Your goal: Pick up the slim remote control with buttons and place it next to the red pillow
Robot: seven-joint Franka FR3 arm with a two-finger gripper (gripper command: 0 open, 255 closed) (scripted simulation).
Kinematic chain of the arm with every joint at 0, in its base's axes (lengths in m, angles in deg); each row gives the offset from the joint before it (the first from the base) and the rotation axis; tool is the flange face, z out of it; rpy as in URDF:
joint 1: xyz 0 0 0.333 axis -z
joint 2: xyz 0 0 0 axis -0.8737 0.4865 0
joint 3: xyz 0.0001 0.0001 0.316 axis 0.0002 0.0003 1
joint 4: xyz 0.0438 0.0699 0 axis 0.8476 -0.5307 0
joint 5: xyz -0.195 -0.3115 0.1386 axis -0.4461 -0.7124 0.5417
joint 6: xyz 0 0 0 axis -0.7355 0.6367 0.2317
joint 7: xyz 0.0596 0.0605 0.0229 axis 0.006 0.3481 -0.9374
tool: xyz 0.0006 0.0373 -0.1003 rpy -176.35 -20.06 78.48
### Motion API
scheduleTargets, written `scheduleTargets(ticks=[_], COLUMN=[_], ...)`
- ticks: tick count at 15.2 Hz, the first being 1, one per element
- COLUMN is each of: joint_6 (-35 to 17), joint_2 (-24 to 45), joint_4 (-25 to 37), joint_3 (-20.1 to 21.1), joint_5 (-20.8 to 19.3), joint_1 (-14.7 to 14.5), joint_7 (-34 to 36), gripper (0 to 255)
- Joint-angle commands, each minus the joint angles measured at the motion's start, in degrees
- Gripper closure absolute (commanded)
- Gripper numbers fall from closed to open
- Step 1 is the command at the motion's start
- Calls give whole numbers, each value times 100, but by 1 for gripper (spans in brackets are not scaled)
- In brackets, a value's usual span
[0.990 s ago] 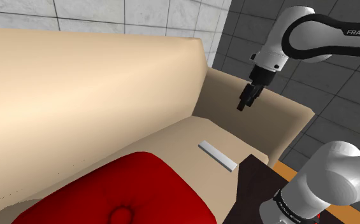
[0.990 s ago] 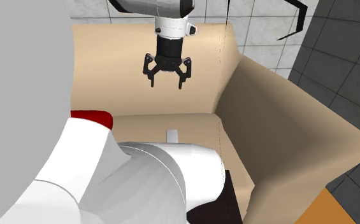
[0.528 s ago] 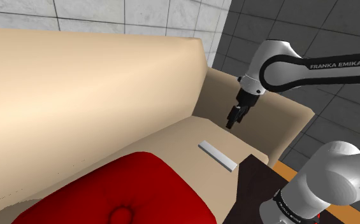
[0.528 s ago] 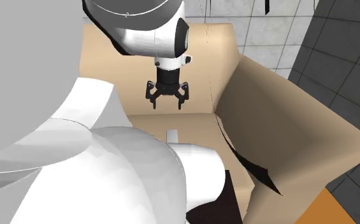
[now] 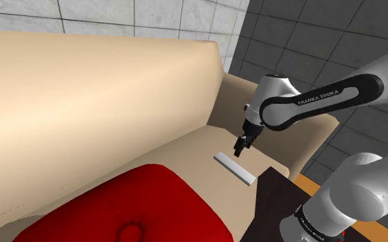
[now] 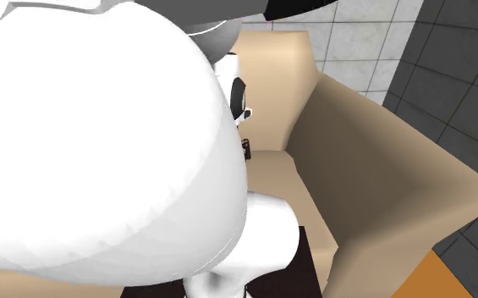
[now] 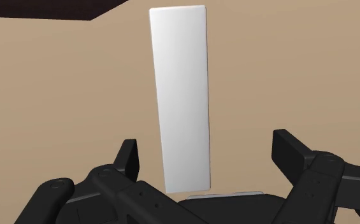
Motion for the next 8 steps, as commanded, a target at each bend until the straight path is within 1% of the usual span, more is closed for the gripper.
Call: scheduleTargets(ticks=[1,4,8], joint_6=[-579,-1404,-1887], joint_2=[502,1317,1786], joint_4=[-80,-126,-147], joint_3=[74,194,230], joint_5=[-84,-317,-447], joint_1=[49,183,252], joint_7=[80,269,364], gripper=[0,0,0])
